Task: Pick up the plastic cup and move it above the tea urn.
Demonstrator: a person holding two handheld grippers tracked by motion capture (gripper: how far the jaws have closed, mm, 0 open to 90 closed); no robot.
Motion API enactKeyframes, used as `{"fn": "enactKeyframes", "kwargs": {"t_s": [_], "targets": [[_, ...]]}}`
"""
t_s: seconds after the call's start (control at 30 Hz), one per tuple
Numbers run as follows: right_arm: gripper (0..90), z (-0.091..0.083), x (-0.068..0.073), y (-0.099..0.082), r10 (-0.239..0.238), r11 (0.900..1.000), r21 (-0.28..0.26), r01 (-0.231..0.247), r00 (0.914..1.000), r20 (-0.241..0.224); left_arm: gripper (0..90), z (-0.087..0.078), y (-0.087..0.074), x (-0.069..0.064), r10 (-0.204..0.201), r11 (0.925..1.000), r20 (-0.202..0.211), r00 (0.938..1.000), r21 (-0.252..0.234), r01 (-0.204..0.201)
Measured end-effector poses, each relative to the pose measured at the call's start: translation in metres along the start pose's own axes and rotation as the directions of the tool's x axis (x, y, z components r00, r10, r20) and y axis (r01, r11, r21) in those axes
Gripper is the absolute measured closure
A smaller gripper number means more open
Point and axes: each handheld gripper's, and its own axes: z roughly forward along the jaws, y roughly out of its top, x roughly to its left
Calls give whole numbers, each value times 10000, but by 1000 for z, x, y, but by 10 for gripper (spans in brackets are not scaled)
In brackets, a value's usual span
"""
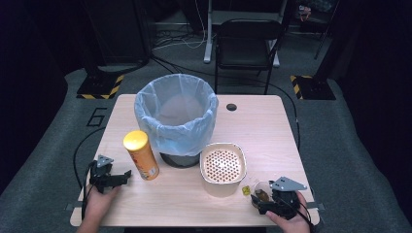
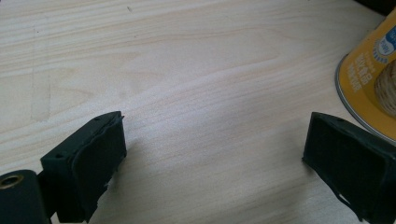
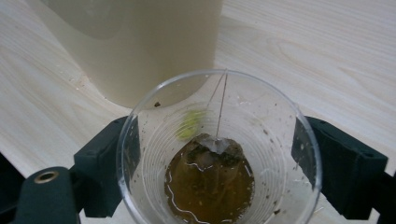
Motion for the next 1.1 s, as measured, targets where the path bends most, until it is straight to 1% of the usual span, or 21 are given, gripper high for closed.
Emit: {"fn": "enactKeyframes", "kwargs": {"t_s": [0.03, 0.13, 0.17, 0.2, 0.23, 0.27, 0.43, 0.47, 0.53, 0.57, 0.6, 0.67, 0.7, 0.73, 0.77, 0.8, 0.87, 0.9, 1.0, 1.07, 1.1], "targets": [[157, 1, 1, -1, -1, 10000, 49, 1, 10000, -54, 56, 0, 0, 0, 4, 10000, 0, 10000, 3, -4], [175, 3, 4, -1, -59, 9999, 83, 59, 10000, 40, 56, 0, 0, 0, 20, 10000, 2, 10000, 2, -20], [175, 6, 6, -1, -263, 9996, 117, 261, 9995, 176, 56, 0, 0, 0, 6, 10000, 8, 10000, -1, -6], [178, 7, 8, -1, -326, 9994, 149, 322, 9991, 259, 56, 0, 0, 0, 22, 10000, -1, 10000, 6, -22], [193, 9, 10, -1, -439, 9987, 293, 426, 9979, 467, 56, 0, 0, 0, 25, 10000, -4, 10000, 4, -25], [195, 9, 11, 0, -451, 9988, 208, 441, 9976, 523, 56, 0, 0, 0, 21, 10000, -5, 10000, 2, -21], [209, 9, 10, 0, -505, 9986, 167, 499, 9979, 402, 56, 0, 0, 0, 11, 10000, -1, 10000, 2, -11], [210, 9, 7, 0, -547, 9984, 149, 542, 9980, 304, 56, 0, 0, 0, 21, 10000, -5, 10000, 3, -21], [210, 8, 3, 0, -332, 9993, 149, 329, 9992, 201, 56, 0, 0, 0, 23, 10000, -1, 10000, -19, -23], [210, 8, 1, 0, -218, 9997, 147, 214, 9993, 310, 56, 0, 0, 0, 2, 10000, 5, 10000, 1, -2], [210, 7, -3, 1, -227, 9997, 132, 223, 9992, 333, 56, 0, 0, 0, 54, 10000, -12, 10000, -8, -54], [211, 5, -12, 2, -22, 10000, -44, 25, 9982, 593, 56, 0, 0, 0, 20, 10000, -2, 10000, 3, -20], [211, 3, -16, 3, -99, 9999, -47, 102, 9978, 652, 56, 0, 0, 0, 24, 10000, -1, 10000, 8, -24], [211, 3, -18, 4, 43, 9999, -104, -36, 9972, 747, 56, 0, 0, 0, 2, 10000, 0, 10000, 1, -2], [211, 1, -29, 4, 120, 9999, -98, -111, 9951, 978, 56, 0, 0, 0, 23, 10000, -2, 10000, 8, -23], [211, 1, -29, 4, 120, 9999, -98, -111, 9951, 978, 56, 0, 0, 0, 17, 10000, -4, 10000, 3, -17], [211, 1, -37, 4, 65, 9999, -105, -53, 9922, 1248, 56, 0, 0, 0, 43, 10000, -1, 10000, 12, -43], [211, 1, -42, 4, 188, 9998, -70, -180, 9899, 1408, 56, 0, 0, 0, 6, 10000, 0, 10000, -19, -6], [210, 1, -54, 1, 379, 9993, -123, -364, 9867, 1579, 56, 0, 0, 0, 27, 10000, -4, 10000, -2, -27], [208, 2, -59, -2, 656, 9978, -151, -639, 9827, 1730, 56, 0, 0, 0, 8, 10000, -2, 10000, -3, -8], [206, 3, -60, -4, 678, 9977, -149, -663, 9826, 1727, 56, 0, 0, 0, 49, 10000, -5, 10000, 5, -49]]}}
